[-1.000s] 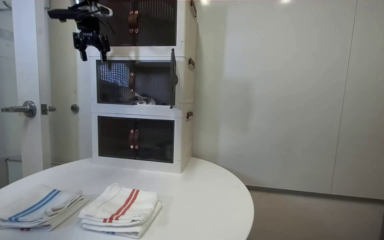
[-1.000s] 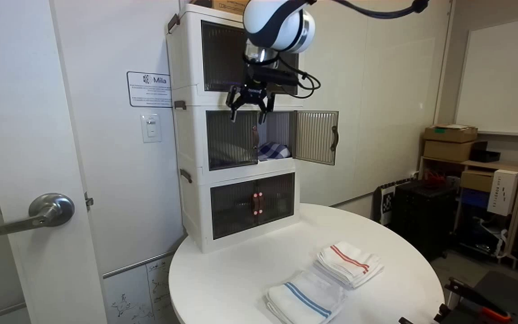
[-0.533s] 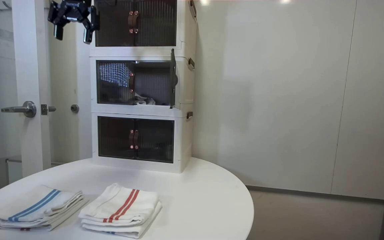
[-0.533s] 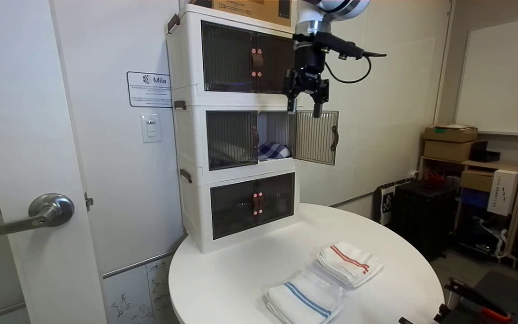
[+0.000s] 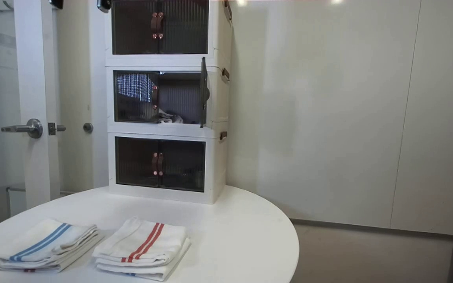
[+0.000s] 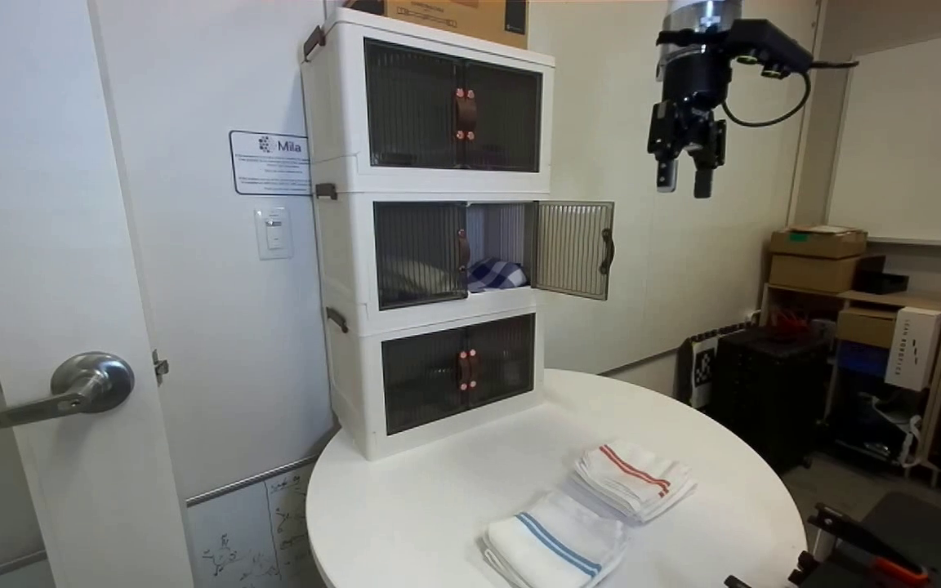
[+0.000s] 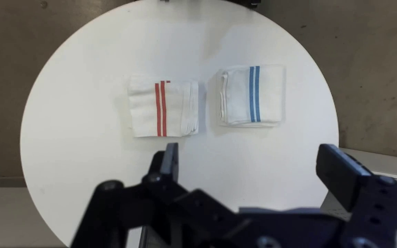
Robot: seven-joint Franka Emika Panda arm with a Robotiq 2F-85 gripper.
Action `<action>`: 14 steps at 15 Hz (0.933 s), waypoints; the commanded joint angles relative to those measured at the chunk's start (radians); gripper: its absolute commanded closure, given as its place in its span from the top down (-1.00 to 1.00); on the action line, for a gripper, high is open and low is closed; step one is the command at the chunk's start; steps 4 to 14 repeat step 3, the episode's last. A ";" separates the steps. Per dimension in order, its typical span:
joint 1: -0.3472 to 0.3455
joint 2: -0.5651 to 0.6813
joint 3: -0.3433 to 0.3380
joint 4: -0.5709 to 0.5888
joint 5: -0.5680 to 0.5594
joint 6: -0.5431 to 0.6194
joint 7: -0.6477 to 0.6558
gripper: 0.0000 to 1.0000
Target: Close the left door of the second cabinet
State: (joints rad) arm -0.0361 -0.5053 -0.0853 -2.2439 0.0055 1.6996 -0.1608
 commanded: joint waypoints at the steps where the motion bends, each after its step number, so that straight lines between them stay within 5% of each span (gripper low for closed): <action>1: 0.000 -0.020 -0.008 -0.015 0.000 -0.002 -0.006 1.00; 14: 0.002 -0.033 -0.005 -0.028 -0.001 -0.001 -0.007 1.00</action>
